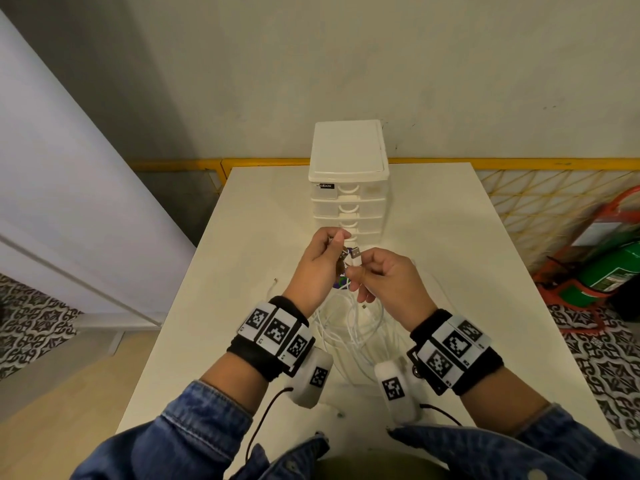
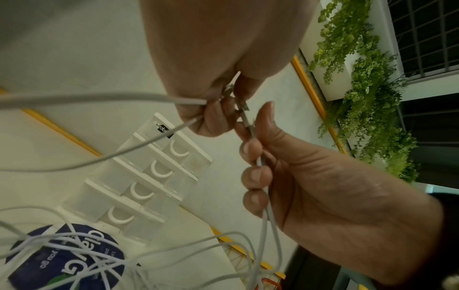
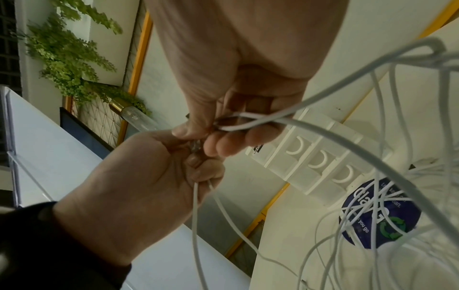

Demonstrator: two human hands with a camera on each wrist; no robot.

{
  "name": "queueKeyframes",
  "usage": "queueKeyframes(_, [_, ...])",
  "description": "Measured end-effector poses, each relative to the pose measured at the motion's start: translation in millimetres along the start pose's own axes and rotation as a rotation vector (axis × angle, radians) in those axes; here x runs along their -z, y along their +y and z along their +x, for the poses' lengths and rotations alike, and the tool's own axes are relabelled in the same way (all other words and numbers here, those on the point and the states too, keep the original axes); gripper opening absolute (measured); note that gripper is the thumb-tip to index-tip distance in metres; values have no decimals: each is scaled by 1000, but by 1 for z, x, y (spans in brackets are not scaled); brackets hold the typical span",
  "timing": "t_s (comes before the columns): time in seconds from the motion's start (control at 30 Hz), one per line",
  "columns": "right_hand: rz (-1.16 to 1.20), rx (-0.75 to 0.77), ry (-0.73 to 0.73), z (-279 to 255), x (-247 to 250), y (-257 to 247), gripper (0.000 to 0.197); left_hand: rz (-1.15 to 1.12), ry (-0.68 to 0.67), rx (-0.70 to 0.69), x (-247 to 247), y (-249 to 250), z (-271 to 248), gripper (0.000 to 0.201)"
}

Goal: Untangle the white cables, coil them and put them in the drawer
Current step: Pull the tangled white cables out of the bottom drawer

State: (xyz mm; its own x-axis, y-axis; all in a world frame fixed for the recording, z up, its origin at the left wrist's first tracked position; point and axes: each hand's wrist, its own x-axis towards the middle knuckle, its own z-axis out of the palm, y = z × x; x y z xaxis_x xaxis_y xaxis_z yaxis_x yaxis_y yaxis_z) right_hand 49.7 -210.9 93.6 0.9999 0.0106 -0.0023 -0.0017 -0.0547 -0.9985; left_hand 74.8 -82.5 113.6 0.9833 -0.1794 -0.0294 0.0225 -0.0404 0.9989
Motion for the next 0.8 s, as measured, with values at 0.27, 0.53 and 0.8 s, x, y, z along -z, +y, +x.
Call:
queueKeyframes(0.27, [43,10,111,1,-1,-1,19,-86,-112,-41,-6,8,-10,15])
queueKeyframes(0.53, [-83,59,62,2,0,4,11,63,-57,-103,-8,-2,-3,12])
queueKeyframes(0.8, [-318,167,-33,1,3,23,24,90,68,-212,-5,-13,10,8])
